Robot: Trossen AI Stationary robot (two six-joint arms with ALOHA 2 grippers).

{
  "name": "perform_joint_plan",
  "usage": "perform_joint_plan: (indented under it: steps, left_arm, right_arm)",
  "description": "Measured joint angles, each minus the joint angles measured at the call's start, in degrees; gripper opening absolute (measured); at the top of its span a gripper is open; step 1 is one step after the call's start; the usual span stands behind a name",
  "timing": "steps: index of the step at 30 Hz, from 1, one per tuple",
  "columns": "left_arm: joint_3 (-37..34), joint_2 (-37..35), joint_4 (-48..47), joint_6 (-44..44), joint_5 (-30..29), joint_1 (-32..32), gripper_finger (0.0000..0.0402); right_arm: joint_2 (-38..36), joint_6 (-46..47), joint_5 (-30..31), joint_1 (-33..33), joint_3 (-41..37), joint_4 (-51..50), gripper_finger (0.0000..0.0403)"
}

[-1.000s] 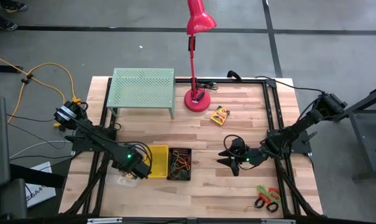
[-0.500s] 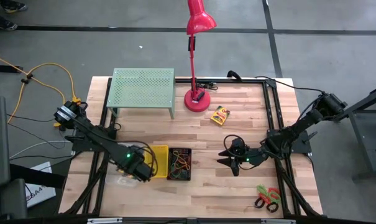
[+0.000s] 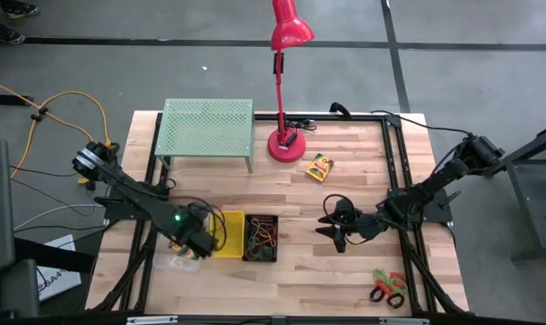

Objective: Pick & Place Office Desk Supplies
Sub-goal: Put the crayon box into the transparent box

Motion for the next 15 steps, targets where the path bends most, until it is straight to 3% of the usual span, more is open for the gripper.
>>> perform_joint_plan:
  steps: [8, 15]
  left_arm:
    - [0.47, -9.99, 1.12, 13.25, -15.47, 3.57, 0.0090]
    - [0.49, -12.29, 9.36, 31.50, -25.41, 8.92, 0.0090]
  right_arm:
    - [0.00, -0.55, -0.04, -6.23, 0.00, -0.37, 0.0176]
    - [0.00, -7.59, -0.21, -13.57, 0.00, -0.39, 0.0176]
